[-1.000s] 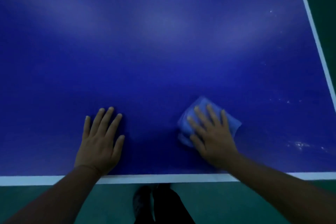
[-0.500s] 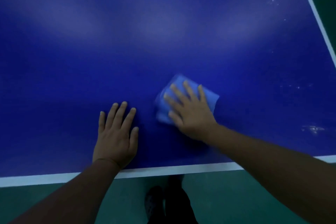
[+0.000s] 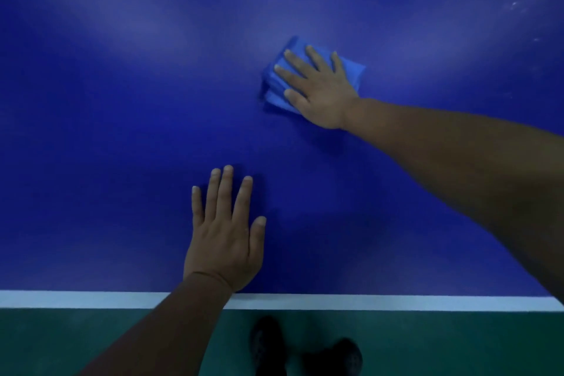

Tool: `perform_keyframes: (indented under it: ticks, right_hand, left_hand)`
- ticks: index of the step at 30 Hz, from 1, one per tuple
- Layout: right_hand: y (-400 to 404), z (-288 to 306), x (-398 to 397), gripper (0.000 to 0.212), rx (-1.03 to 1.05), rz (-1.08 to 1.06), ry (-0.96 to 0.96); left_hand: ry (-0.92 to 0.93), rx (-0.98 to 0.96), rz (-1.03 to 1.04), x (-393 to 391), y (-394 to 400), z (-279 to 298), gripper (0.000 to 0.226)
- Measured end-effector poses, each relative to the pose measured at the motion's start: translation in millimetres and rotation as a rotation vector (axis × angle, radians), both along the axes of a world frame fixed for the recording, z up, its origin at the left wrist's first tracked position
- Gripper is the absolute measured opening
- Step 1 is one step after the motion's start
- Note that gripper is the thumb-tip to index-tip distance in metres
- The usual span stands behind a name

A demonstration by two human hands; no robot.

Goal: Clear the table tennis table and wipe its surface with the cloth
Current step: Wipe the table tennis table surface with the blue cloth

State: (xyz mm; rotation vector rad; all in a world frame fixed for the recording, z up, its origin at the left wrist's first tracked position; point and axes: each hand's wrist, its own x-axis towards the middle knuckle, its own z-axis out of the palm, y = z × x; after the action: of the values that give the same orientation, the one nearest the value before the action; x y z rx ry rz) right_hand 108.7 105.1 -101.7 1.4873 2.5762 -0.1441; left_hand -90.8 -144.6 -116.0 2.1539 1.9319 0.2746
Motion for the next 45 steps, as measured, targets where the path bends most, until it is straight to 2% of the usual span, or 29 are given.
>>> perform_keyframes:
  ticks: [2, 5, 7, 9, 12, 15, 17, 19, 21, 24, 26, 27, 29, 31, 32, 33, 35, 37, 38, 40, 43, 45]
  right_hand:
    - [-31, -1, -2, 0.066, 0.005, 0.187, -0.007]
    - [-130, -4, 28, 0.053, 0.009, 0.471, 0.089]
    - [-183, -5, 72, 0.05, -0.038, 0.519, 0.099]
    - [-196, -5, 125, 0.051, -0.016, 0.381, 0.073]
    - [-184, -3, 174, 0.054, -0.027, -0.021, 0.01]
    - [-176, -1, 136, 0.064, -0.005, -0.373, 0.072]
    - [-184, -1, 86, 0.074, 0.011, -0.508, 0.12]
    - [-215, -6, 48, 0.065, 0.038, -0.403, 0.165]
    - [-269, -9, 38, 0.054, 0.061, -0.154, 0.174]
    - [-318, -5, 80, 0.049, 0.003, 0.142, 0.17]
    - [-305, -8, 120, 0.05, 0.013, 0.17, 0.068]
    - [-289, -9, 138, 0.052, 0.029, 0.078, 0.023]
    - [-254, -9, 158, 0.057, 0.037, -0.329, 0.037]
    - [-227, -5, 141, 0.058, 0.038, -0.802, 0.11]
    - [-223, -5, 120, 0.057, 0.05, -0.914, 0.109]
    - [-227, -6, 96, 0.055, 0.088, -0.907, 0.107]
    - [-256, -11, 51, 0.053, 0.135, -0.589, 0.155]
    - [-298, -16, 45, 0.051, 0.101, -0.263, 0.15]
    - [-308, -17, 62, 0.051, 0.082, -0.234, 0.14]
    - [-310, -15, 114, 0.053, 0.09, -0.401, 0.068]
    - [-294, -5, 186, 0.062, 0.049, -0.941, 0.044]
    - [-278, 1, 182, 0.06, 0.018, -1.183, 0.084]
  left_hand:
    - [-0.015, -0.005, 0.005, 0, 0, 0, 0.065]
    - [-0.015, -0.007, 0.002, 0, 1, -1, 0.065]
    - [0.005, -0.019, -0.008, -1, 1, -1, 0.065]
    - [0.018, -0.033, -0.008, -1, 2, 0, 0.065]
    - [0.01, -0.038, -0.009, 0, 1, 2, 0.065]
    - [0.002, -0.043, -0.014, 0, 0, 3, 0.066]
    - [-0.004, -0.061, -0.006, 0, 1, 4, 0.067]
    - [-0.012, -0.073, 0.0, 1, 1, 5, 0.068]
    - [-0.02, -0.067, 0.0, 2, 1, 6, 0.069]
    - [-0.025, -0.077, 0.006, 2, 0, 8, 0.071]
    - [-0.026, -0.092, 0.006, 2, -1, 9, 0.071]
    - [-0.027, -0.096, 0.006, 2, 0, 9, 0.071]
    - [-0.021, -0.095, 0.006, 2, 0, 9, 0.071]
    - [-0.014, -0.094, 0.007, 2, 0, 8, 0.07]
    - [-0.011, -0.092, 0.009, 2, 0, 8, 0.07]
    - [-0.008, -0.089, 0.008, 3, 0, 7, 0.069]
    - [-0.004, -0.079, 0.014, 3, 0, 6, 0.068]
    - [-0.005, -0.077, 0.016, 3, 0, 7, 0.068]
    - [-0.007, -0.078, 0.016, 3, 0, 7, 0.067]
    - [-0.01, -0.078, 0.019, 4, 0, 7, 0.067]
    - [0.005, -0.089, 0.018, 4, 1, 7, 0.067]
    - [0.013, -0.093, 0.017, 4, 1, 6, 0.068]
